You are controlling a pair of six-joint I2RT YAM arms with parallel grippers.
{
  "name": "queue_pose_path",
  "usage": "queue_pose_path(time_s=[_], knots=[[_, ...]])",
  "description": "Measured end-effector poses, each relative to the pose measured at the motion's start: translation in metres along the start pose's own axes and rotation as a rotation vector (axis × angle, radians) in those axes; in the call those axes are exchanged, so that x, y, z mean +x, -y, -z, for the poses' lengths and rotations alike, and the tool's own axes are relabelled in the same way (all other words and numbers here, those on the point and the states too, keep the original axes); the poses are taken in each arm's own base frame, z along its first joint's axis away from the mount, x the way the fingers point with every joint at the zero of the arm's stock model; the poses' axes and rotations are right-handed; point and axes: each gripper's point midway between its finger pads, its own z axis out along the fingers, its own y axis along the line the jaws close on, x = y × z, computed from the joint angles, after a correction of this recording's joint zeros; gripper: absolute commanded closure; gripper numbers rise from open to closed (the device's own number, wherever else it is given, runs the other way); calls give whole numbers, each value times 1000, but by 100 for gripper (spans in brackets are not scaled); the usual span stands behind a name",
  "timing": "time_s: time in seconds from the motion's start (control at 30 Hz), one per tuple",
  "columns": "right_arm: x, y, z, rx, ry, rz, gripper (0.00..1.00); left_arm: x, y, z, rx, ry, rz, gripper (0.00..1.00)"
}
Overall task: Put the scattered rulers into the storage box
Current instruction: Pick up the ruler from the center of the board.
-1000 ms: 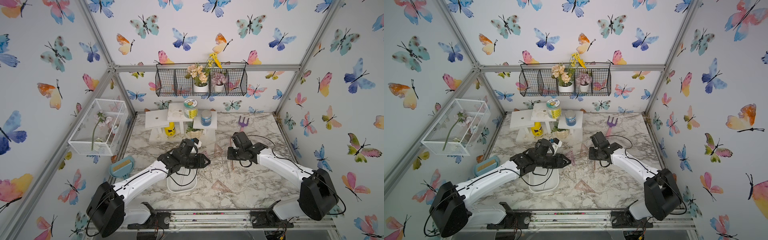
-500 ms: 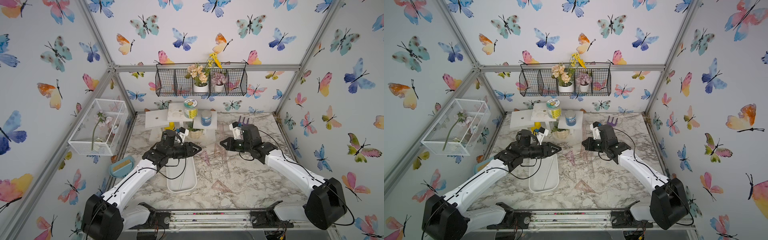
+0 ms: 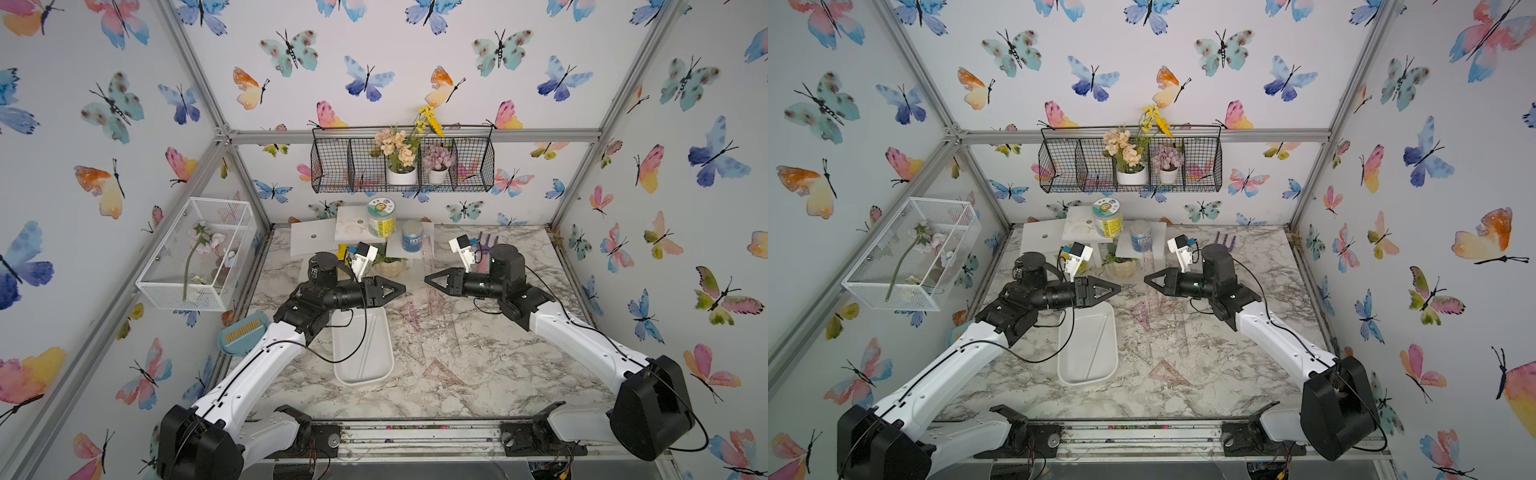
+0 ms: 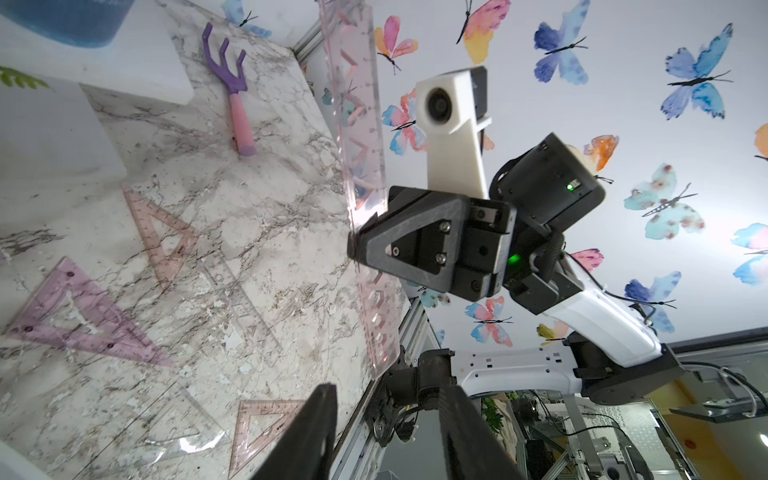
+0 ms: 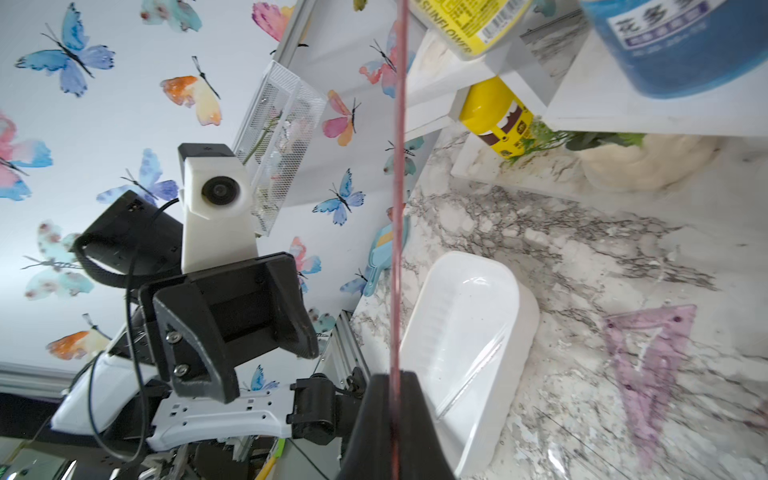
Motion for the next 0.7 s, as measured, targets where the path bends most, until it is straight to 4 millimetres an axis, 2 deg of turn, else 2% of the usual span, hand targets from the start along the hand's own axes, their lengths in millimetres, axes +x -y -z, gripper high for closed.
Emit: queue_pose_path(time_s=[0.33, 0.7], knots=[[-2, -36, 1, -195, -28, -23, 98, -16, 17, 2, 66, 51, -32, 53], [-2, -46, 5, -225, -30, -18, 98, -34, 21, -7, 117, 80, -19, 52]])
